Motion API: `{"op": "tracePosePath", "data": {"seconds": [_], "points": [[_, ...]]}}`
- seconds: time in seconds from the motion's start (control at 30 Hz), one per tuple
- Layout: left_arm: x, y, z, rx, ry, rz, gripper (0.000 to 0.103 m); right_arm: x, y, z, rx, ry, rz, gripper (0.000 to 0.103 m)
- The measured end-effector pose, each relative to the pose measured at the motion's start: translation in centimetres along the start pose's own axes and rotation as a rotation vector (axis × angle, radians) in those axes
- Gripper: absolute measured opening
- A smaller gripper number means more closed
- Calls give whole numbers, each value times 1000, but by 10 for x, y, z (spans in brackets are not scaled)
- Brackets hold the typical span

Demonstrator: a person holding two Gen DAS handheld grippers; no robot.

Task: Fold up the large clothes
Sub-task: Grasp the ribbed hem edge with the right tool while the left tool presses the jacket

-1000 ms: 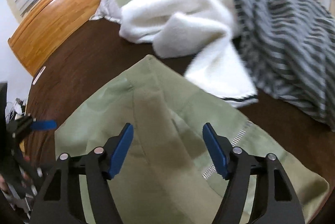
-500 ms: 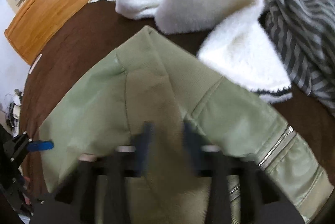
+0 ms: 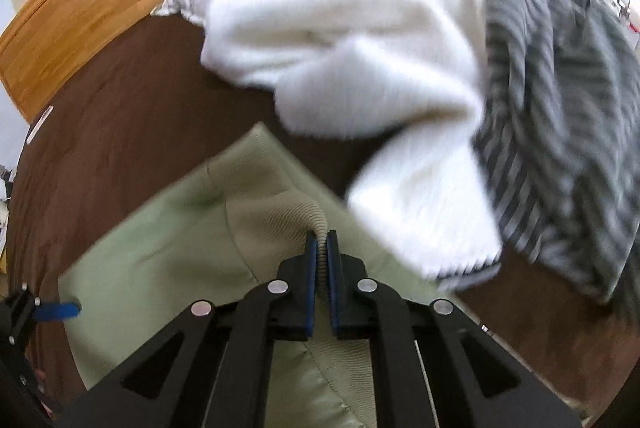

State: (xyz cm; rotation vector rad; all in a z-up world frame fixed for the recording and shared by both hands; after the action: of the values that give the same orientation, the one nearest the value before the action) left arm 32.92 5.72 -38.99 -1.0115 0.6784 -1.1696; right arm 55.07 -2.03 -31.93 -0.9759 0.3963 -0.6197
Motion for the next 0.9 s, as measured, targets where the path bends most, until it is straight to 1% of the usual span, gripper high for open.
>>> {"op": "tracePosePath", "data": {"seconds": [0.1, 0.23, 0.33, 0.37, 0.4, 0.43, 0.47, 0.5, 0.53, 0.57, 0.6, 0.67, 0.73, 0.83, 0.87, 0.9], "points": [[-4, 6, -1, -11, 4, 25, 97, 1, 8, 7, -4, -8, -8, 5], [-6, 21, -6, -32, 26, 41, 97, 4, 41, -17, -75, 27, -15, 6], [-4, 29, -7, -33, 59, 56, 97, 4, 47, -24, -62, 40, -13, 7], [-4, 30, -7, -34, 63, 57, 98, 4, 46, -23, -54, 46, -10, 8], [-5, 31, -7, -36, 64, 54, 98, 5, 45, -23, -49, 50, -6, 13], [-5, 31, -6, -38, 62, 52, 98, 6, 41, -22, -49, 51, -1, 15], [-5, 31, -5, -38, 61, 51, 98, 6, 37, -19, -45, 52, 3, 22], [-5, 29, -4, -36, 59, 52, 97, 9, 26, -18, -34, 56, 1, 33], [-5, 25, -2, -33, 57, 50, 97, 12, 9, -17, -1, 63, -4, 40], [-3, 22, 0, -31, 55, 37, 97, 14, -4, -16, 26, 66, -11, 54], [-1, 19, 3, -28, 52, 17, 97, 19, -25, -17, 65, 75, -23, 58], [9, 7, 7, -14, 67, -12, 97, 33, -62, -27, 100, 120, -40, 59], [23, -4, 15, -1, 115, -39, 97, 55, -99, -48, 119, 187, -61, 60], [46, -13, 26, 8, 183, -76, 97, 85, -133, -81, 112, 248, -124, 62], [54, -14, 28, 10, 195, -86, 97, 101, -145, -99, 96, 269, -156, 62], [63, -14, 32, 13, 209, -103, 97, 110, -149, -110, 82, 281, -169, 62]]}}
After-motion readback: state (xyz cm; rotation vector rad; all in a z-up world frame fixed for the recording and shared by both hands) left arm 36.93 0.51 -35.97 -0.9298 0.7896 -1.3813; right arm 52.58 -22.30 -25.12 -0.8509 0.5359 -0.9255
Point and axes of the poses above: each gripper's, at about its wrist camera, not at the fingertips, and y roughly the way its jaws point, x to its right, z to its top, the point moved 4 cm from there along y, roughly the way its jaws point, and after that the axes turned 2 degrees about x, right-handed, at the moved point
